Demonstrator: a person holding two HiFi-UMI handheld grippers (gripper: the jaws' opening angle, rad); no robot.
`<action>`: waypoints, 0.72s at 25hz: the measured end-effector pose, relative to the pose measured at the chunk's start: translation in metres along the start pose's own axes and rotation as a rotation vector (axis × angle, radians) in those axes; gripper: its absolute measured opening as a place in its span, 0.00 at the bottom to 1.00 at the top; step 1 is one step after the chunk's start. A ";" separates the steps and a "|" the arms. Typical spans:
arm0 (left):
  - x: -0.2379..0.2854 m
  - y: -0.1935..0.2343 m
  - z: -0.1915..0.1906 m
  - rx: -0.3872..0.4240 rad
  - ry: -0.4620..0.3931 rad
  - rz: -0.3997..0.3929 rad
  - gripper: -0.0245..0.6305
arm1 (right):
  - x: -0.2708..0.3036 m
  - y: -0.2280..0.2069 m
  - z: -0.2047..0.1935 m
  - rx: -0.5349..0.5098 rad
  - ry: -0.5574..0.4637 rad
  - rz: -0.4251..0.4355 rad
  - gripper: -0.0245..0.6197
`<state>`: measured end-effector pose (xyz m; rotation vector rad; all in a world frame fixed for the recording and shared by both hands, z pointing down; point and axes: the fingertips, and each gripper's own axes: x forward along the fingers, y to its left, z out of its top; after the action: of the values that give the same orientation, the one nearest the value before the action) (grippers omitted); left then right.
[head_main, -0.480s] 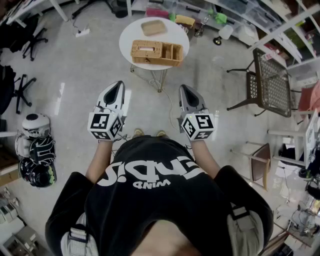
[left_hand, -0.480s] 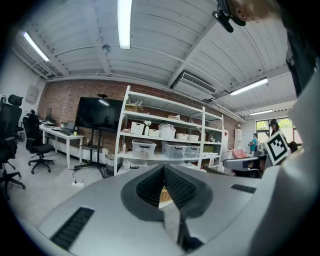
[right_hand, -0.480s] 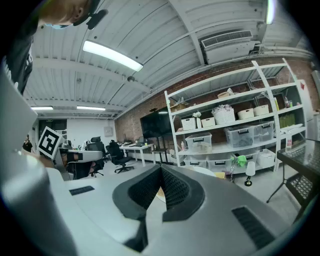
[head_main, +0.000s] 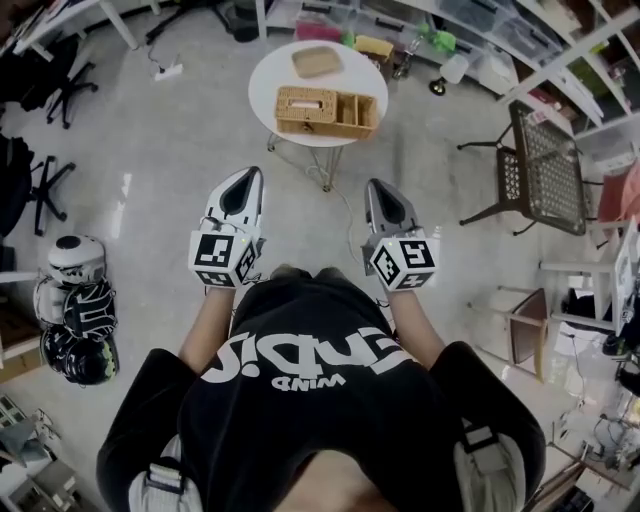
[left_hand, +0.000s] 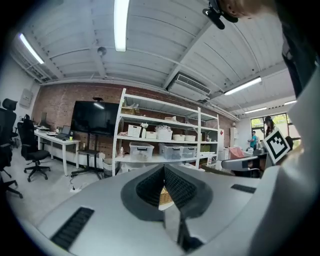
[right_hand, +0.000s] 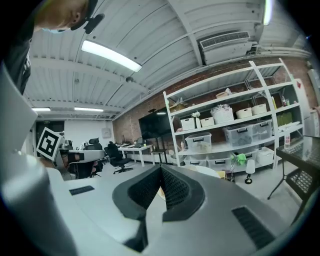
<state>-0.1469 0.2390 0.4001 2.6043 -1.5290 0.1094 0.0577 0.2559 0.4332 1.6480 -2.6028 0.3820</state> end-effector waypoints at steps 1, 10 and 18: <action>0.000 0.002 0.000 0.006 -0.003 -0.012 0.04 | 0.001 0.004 -0.002 -0.007 0.000 -0.004 0.03; 0.007 0.023 0.009 0.000 -0.025 -0.060 0.04 | 0.017 0.030 -0.003 0.001 -0.021 -0.031 0.03; 0.034 0.033 0.007 -0.025 -0.026 -0.082 0.04 | 0.035 0.005 0.003 0.013 -0.035 -0.072 0.03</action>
<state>-0.1590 0.1924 0.4000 2.6542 -1.4196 0.0493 0.0381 0.2268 0.4350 1.7619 -2.5619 0.3711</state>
